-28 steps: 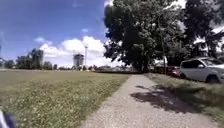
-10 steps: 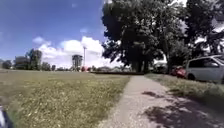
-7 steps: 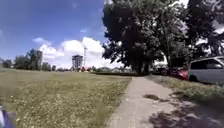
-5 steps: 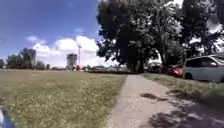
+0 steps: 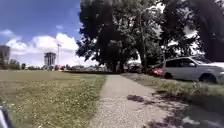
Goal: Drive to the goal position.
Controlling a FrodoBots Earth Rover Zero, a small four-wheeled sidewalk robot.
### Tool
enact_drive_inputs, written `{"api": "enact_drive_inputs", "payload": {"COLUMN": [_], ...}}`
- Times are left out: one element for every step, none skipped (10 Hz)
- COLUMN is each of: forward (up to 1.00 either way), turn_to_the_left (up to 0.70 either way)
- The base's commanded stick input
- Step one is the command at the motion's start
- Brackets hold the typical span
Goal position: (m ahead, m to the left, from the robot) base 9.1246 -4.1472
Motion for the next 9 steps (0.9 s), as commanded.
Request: {"api": "enact_drive_inputs", "payload": {"forward": [0.7, 0.7, 0.7, 0.7, 0.7, 0.7, 0.7, 0.7, 0.7], "turn_to_the_left": [0.0, 0.0, 0.0, 0.0, 0.0, 0.0, 0.0, 0.0, 0.0]}}
